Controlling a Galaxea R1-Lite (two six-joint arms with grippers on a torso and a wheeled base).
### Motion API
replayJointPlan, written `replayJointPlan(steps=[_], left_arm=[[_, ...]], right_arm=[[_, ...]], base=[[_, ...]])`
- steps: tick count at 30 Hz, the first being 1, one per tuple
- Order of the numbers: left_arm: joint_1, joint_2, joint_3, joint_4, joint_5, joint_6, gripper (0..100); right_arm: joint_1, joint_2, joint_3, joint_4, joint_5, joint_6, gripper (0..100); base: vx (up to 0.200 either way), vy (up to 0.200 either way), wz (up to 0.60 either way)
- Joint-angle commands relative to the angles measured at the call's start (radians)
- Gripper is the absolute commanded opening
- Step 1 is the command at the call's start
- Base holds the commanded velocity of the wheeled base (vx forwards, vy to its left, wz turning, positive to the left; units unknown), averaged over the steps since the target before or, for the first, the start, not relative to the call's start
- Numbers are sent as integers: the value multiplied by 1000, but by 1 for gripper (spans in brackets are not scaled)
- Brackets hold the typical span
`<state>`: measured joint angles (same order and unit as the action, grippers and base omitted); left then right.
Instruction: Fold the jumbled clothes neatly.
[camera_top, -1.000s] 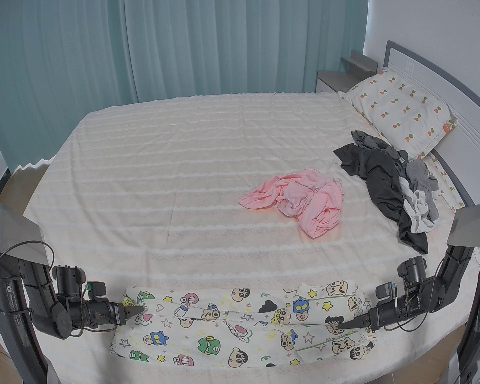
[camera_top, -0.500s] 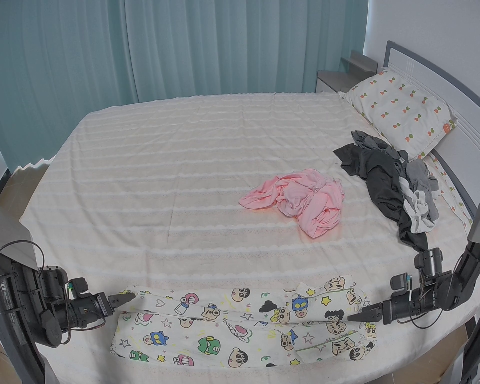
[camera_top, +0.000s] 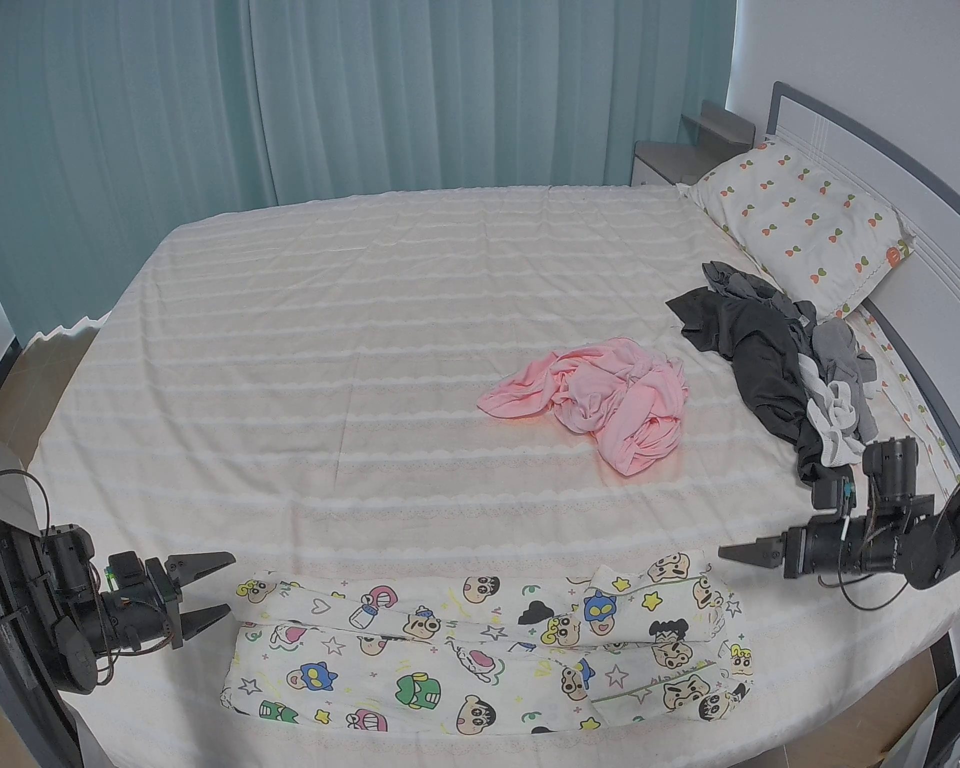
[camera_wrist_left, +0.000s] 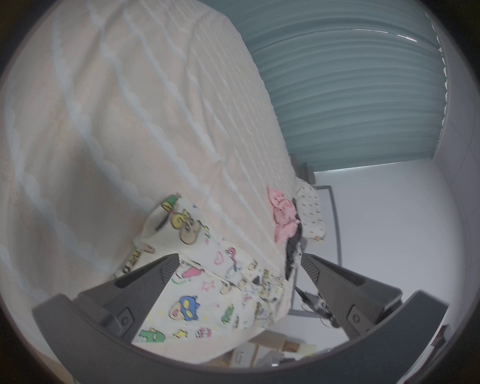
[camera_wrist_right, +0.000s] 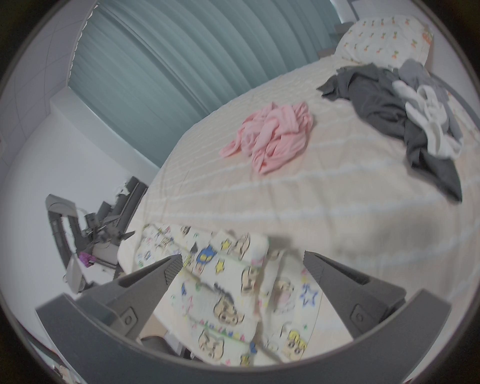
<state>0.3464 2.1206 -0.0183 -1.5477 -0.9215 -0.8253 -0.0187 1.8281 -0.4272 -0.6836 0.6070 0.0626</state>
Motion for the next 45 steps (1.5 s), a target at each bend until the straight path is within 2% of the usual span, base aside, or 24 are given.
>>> replayJointPlan(steps=[1, 4, 13, 23, 31, 38, 39, 45], left_arm=[[94, -1, 14, -2, -191, -25, 100], [108, 10, 14, -2, -215, -23, 100], [108, 12, 14, -2, -218, -20, 100], [108, 10, 14, 0, -218, -20, 100], [108, 10, 14, 0, -218, -20, 100], [108, 10, 14, 1, -218, -20, 100], [108, 10, 14, 1, -218, -20, 100], [108, 10, 14, 1, -218, -20, 100]], right_arm=[[126, 120, -220, 59, -156, 77, 100], [164, 206, -295, 96, -179, 88, 100], [169, 367, -346, 87, -181, 86, 100], [194, 355, -321, 81, -153, 86, 100], [214, 333, -209, -62, -107, 89, 100], [214, 339, -171, -88, -87, 88, 100], [214, 341, -173, -88, -87, 86, 0], [215, 332, -157, -94, -84, 82, 0]], base=[[0, 0, 0], [0, 0, 0], [0, 0, 0], [0, 0, 0], [0, 0, 0], [0, 0, 0], [0, 0, 0], [0, 0, 0]])
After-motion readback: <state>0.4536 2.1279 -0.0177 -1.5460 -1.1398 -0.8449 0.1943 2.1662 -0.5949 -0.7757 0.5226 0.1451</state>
